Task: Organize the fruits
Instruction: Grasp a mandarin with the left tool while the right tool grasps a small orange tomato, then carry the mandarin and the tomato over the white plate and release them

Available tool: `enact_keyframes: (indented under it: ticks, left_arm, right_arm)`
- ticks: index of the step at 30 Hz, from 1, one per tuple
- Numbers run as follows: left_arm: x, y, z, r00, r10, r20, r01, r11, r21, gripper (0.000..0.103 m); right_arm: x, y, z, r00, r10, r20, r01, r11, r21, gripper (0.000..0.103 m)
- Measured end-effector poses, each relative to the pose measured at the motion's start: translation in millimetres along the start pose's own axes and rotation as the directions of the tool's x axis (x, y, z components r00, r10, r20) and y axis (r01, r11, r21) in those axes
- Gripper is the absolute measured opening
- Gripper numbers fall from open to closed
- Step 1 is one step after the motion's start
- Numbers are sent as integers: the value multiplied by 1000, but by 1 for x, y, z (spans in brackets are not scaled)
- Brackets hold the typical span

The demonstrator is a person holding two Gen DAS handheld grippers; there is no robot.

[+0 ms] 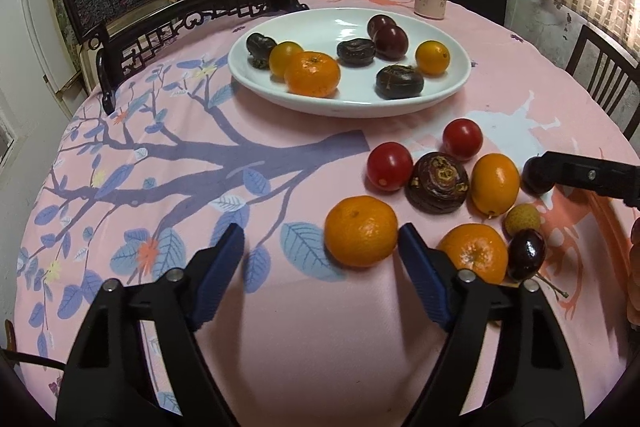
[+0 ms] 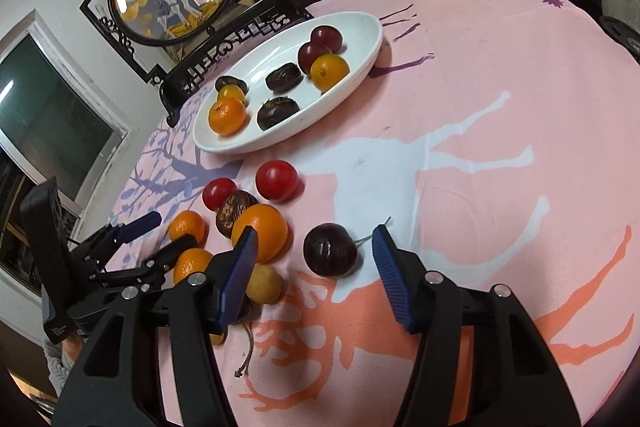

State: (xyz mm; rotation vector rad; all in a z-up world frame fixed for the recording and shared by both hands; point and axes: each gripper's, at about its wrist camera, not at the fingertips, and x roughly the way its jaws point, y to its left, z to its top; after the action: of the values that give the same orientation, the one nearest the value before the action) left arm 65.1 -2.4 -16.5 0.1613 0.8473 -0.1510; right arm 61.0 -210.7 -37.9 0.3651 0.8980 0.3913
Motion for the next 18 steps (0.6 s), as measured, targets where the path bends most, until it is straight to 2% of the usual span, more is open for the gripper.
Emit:
enact_keyframes:
  ticks: [3, 5, 7, 10, 11, 15, 17, 18]
  left_arm:
    - [0, -2, 1, 1000, -19, 1, 19, 1000, 4, 71]
    - [1, -2, 1, 998, -55, -4, 55, 999, 3, 59]
    - [1, -4, 1, 997, -72, -6, 73, 997, 8, 52]
    - [1, -6, 1, 998, -60, -1, 60, 998, 13, 52]
    - [2, -6, 2, 998, -62, -1, 62, 998, 10, 52]
    - [4, -7, 3, 998, -70, 1, 70, 997, 14, 48]
    - [5, -10, 3, 997, -81, -8, 82, 996, 30, 39]
    - [5, -12, 2, 997, -74, -7, 75, 996, 41, 39]
  right_arm:
    - [5, 3, -1, 999, -32, -14, 32, 999, -23, 51]
    - [6, 8, -3, 998, -65, -11, 64, 996, -56, 49]
    - [8, 14, -5, 994, -106, -5, 105, 989, -100, 48]
    - [11, 21, -8, 989, -146, 1, 144, 978, -149, 40]
    - [12, 22, -8, 990, -142, -3, 139, 978, -154, 32]
    - [13, 20, -7, 991, -136, -5, 133, 979, -154, 30]
    - [13, 19, -7, 991, -134, -4, 132, 979, -153, 30]
    - [12, 20, -7, 991, -133, -3, 131, 980, -152, 30]
